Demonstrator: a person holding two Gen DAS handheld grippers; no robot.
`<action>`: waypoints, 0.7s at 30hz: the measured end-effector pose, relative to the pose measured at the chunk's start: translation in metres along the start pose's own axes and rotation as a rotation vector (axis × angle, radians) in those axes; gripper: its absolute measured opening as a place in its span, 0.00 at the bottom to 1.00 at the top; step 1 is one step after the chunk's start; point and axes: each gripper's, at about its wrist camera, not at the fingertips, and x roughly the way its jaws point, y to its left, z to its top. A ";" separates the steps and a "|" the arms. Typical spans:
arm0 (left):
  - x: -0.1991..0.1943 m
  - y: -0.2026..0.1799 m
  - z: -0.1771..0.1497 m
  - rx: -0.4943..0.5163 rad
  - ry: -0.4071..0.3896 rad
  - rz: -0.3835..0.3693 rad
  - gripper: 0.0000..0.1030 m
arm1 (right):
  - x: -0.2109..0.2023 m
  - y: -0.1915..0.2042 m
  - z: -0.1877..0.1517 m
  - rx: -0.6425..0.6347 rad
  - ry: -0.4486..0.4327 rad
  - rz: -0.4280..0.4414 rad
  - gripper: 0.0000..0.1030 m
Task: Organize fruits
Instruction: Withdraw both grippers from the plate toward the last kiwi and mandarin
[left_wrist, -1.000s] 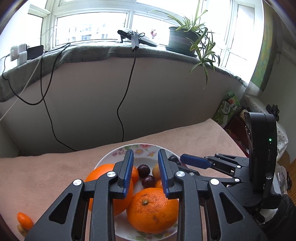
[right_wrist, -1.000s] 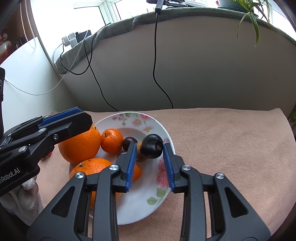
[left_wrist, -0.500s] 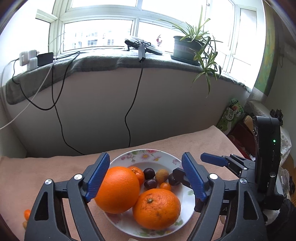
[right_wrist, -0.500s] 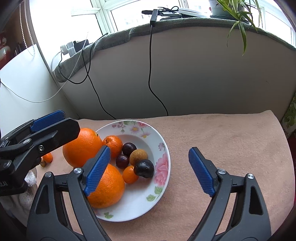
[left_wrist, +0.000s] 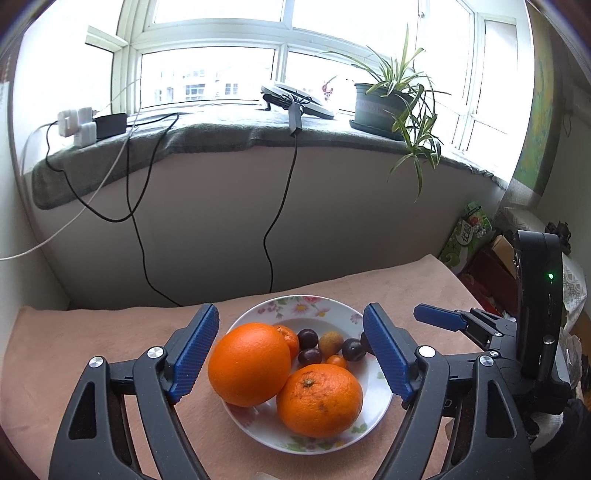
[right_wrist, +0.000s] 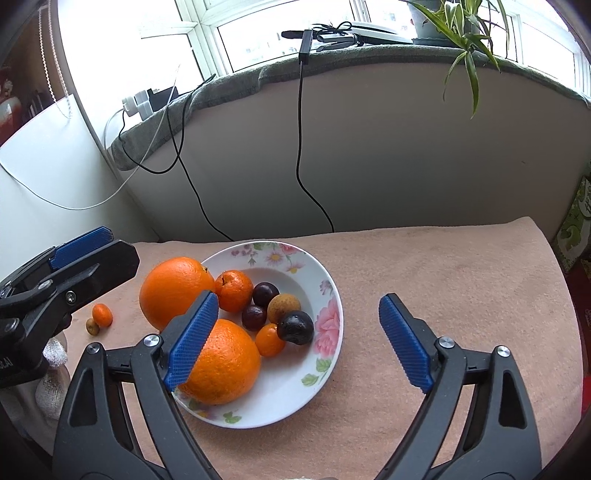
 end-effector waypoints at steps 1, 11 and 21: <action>-0.003 0.000 0.000 0.000 -0.004 0.002 0.78 | -0.002 0.001 0.000 0.002 -0.003 0.002 0.89; -0.031 0.009 -0.003 -0.007 -0.041 0.013 0.78 | -0.018 0.017 -0.002 -0.015 -0.034 0.013 0.89; -0.055 0.019 -0.010 -0.016 -0.068 0.025 0.78 | -0.031 0.039 -0.007 -0.045 -0.053 0.036 0.89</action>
